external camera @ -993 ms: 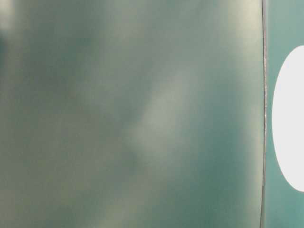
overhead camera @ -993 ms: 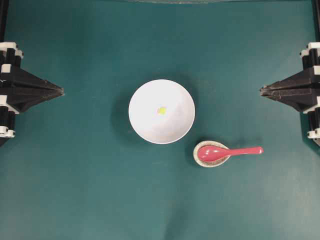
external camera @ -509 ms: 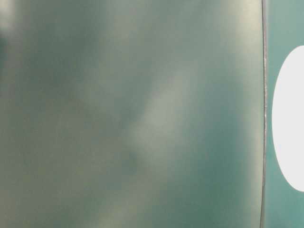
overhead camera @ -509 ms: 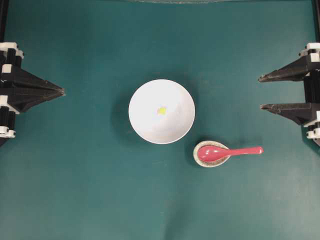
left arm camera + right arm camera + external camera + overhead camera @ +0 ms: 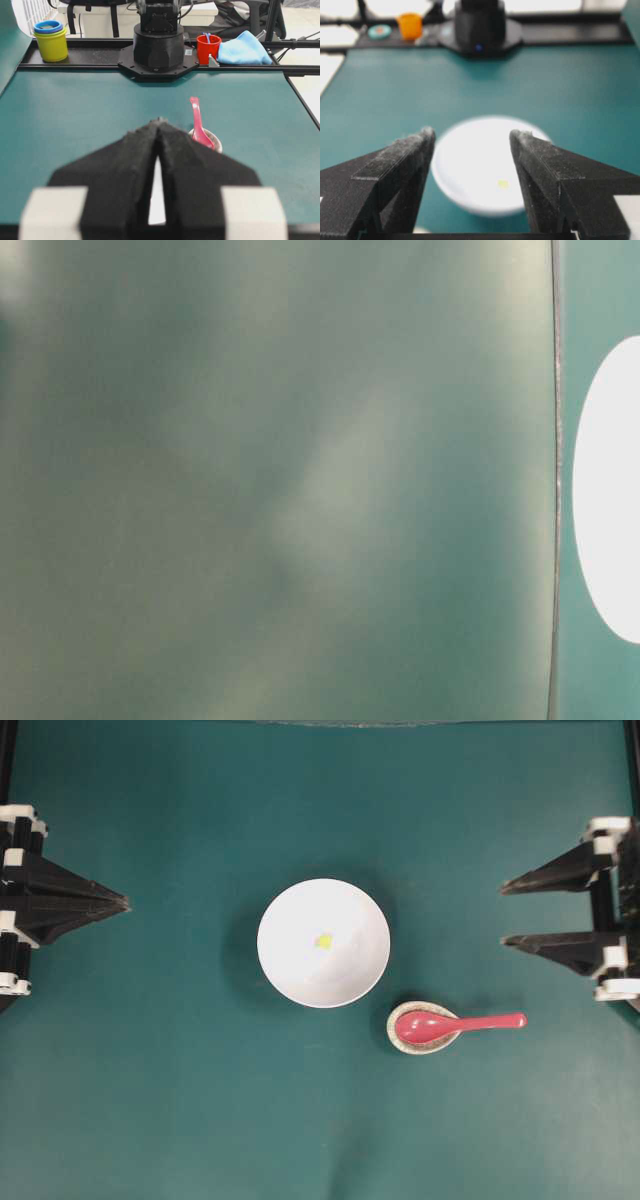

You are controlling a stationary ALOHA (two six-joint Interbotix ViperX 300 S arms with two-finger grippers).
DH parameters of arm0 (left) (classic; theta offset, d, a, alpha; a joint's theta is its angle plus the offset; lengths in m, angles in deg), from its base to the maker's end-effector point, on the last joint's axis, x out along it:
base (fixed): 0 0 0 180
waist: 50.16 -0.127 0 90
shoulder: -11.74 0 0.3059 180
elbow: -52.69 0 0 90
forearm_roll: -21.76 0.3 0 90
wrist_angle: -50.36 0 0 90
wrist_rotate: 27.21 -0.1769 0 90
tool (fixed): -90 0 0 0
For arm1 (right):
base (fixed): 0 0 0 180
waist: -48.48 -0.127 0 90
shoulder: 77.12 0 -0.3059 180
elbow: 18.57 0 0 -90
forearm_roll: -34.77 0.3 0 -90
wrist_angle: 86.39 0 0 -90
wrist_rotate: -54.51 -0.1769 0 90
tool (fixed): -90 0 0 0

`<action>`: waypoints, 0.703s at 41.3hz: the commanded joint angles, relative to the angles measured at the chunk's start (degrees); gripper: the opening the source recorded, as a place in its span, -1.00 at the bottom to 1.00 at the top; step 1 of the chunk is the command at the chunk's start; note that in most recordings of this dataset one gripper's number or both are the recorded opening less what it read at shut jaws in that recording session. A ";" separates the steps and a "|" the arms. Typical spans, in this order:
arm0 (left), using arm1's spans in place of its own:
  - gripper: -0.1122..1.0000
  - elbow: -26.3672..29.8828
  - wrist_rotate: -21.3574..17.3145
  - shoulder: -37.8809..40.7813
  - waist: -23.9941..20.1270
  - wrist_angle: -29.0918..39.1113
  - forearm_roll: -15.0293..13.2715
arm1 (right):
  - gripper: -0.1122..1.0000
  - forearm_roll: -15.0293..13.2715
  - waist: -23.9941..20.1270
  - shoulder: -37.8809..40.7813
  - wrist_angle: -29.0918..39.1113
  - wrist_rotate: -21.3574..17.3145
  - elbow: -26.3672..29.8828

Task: Scoop the yellow hexagonal prism block from the bowl with a spoon using the right arm.
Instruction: 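Move the right gripper toward the pink spoon handle in the dish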

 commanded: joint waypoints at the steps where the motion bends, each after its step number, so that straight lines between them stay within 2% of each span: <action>1: -0.76 1.58 -0.09 0.18 -0.09 -0.26 0.18 | 0.33 0.70 -0.26 2.99 -4.39 -0.09 -1.49; 8: -0.76 1.49 -0.18 0.00 -0.09 -0.26 0.44 | 0.33 2.55 -2.55 8.79 -15.29 -0.18 -6.77; 18: -0.76 1.49 -0.09 0.00 0.00 -0.18 0.44 | 0.33 6.68 -9.14 18.02 -31.03 -0.18 -12.57; 25: -0.76 1.49 -0.26 0.00 0.00 1.05 0.53 | 0.33 10.99 -15.91 26.02 -42.80 -0.18 -15.64; 29: -0.76 1.49 -0.18 0.00 -0.09 1.67 0.53 | 0.33 14.68 -20.57 31.64 -48.08 -0.88 -16.35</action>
